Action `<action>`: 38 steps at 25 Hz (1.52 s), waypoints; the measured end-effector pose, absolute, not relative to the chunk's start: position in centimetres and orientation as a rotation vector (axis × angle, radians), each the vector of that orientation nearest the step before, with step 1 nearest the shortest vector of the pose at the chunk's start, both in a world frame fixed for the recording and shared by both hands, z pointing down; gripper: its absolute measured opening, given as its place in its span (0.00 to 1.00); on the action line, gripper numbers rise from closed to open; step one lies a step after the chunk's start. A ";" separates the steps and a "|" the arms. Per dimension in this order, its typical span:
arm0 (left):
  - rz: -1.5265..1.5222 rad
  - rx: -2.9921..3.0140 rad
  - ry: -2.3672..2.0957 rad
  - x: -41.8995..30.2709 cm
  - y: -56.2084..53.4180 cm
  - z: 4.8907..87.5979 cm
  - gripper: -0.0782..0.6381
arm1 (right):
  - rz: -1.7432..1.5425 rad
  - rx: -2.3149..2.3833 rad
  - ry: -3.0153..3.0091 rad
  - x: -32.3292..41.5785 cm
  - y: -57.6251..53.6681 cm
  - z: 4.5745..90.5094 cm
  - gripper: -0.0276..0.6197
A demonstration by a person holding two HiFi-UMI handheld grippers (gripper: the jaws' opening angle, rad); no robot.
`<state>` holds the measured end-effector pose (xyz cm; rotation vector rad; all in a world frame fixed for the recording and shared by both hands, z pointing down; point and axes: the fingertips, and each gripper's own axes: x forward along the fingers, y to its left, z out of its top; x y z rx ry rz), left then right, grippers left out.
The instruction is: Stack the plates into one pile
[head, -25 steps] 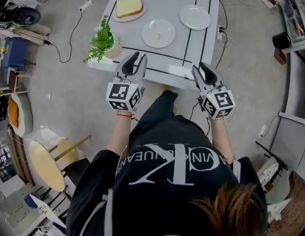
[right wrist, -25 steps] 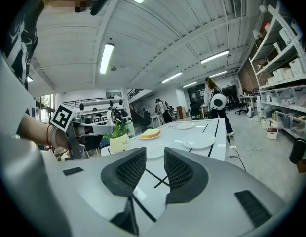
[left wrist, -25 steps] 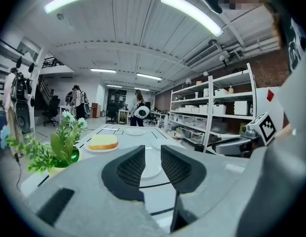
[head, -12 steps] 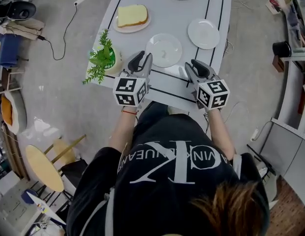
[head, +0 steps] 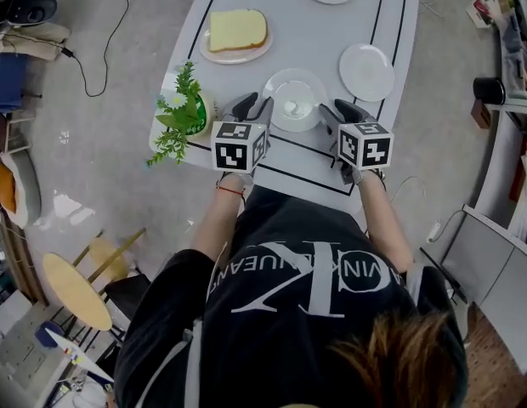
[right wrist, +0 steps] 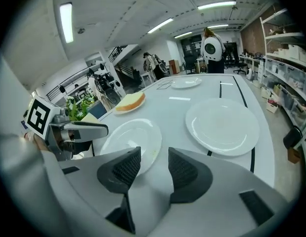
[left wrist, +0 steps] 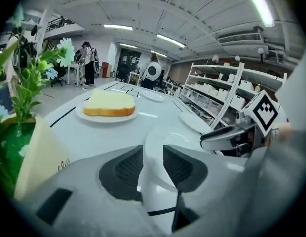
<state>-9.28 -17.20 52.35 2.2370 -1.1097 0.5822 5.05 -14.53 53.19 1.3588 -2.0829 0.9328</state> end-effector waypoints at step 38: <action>0.523 2.050 -1.042 1.0 -19.9 51.7 0.20 | 0.951 1.549 -2.155 14.6 -18.5 50.3 0.14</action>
